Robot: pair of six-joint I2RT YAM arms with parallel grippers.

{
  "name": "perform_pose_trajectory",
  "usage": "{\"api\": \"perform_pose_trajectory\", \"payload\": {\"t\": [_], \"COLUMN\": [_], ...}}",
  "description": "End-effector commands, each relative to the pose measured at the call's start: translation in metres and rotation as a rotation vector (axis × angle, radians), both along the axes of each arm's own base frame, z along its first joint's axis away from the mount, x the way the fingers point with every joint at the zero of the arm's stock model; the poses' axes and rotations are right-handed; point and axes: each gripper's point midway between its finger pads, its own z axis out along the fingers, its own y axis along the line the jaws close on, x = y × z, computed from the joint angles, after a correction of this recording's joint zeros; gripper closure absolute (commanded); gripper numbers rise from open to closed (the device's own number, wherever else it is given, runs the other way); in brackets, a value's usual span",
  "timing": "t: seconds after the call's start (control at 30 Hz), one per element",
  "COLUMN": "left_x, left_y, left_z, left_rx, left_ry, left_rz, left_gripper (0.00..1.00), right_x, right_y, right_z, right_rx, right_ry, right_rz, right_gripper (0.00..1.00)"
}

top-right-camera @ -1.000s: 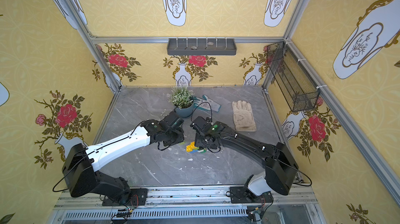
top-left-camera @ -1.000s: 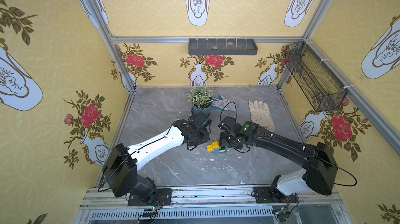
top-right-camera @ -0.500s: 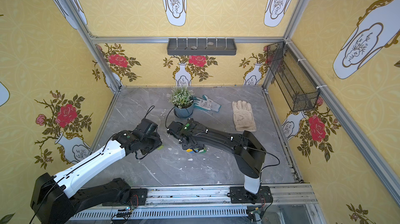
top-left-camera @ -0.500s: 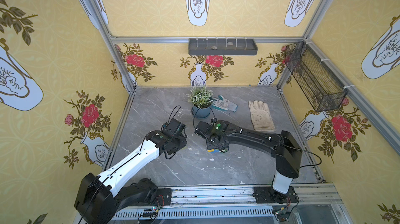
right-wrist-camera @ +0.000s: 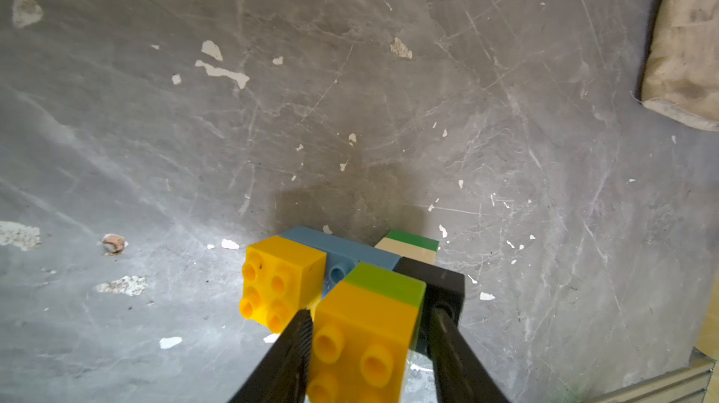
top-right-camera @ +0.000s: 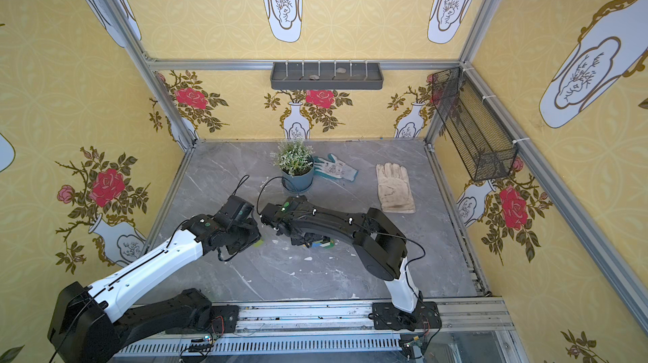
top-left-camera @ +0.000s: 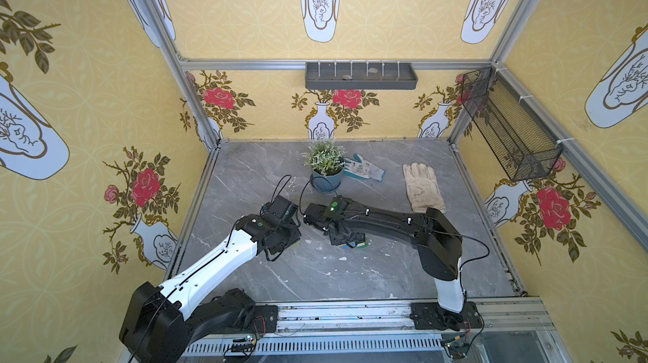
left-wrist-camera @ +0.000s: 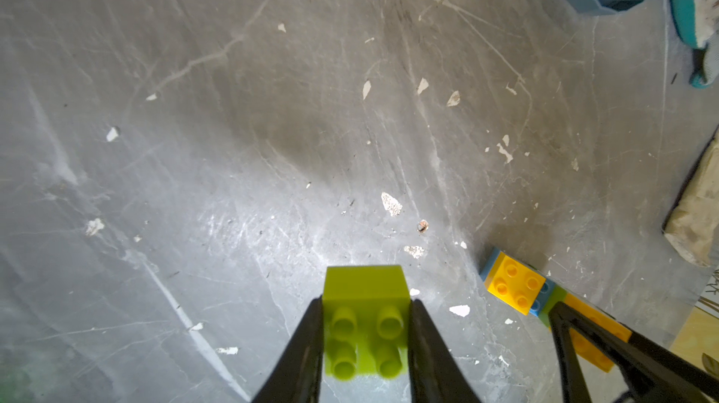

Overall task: Assemble the number 4 with lego
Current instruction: Adjust the lego brick at the center of the board.

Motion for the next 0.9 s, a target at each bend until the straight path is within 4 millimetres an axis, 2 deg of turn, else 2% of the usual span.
{"api": "perform_pose_trajectory", "payload": {"t": [0.0, 0.17, 0.37, 0.67, 0.77, 0.87], "left_x": [-0.001, 0.0, 0.001, 0.008, 0.011, 0.012], "left_y": [0.0, 0.001, 0.0, -0.01, -0.017, -0.03], "left_z": [-0.001, -0.002, -0.002, 0.004, 0.009, 0.013], "left_rx": [0.0, 0.004, 0.005, 0.007, 0.036, 0.061], "left_ry": [0.001, 0.002, 0.005, 0.004, -0.012, -0.011], "left_rz": [-0.011, -0.012, -0.016, -0.053, -0.08, -0.121], "left_gripper": [1.0, 1.0, 1.0, 1.0, 1.0, 1.0], "right_x": [0.0, -0.001, -0.004, -0.002, -0.003, -0.006], "right_y": [-0.007, -0.012, -0.023, -0.045, -0.051, -0.057], "right_z": [0.003, 0.006, 0.009, 0.01, 0.005, -0.003], "right_rx": [-0.032, -0.028, 0.002, 0.282, 0.352, 0.408], "right_ry": [-0.012, -0.021, -0.024, 0.046, 0.073, 0.102], "right_rz": [-0.011, -0.021, -0.052, -0.153, -0.174, -0.201], "right_gripper": [0.56, 0.64, 0.65, 0.7, 0.72, 0.78]}}
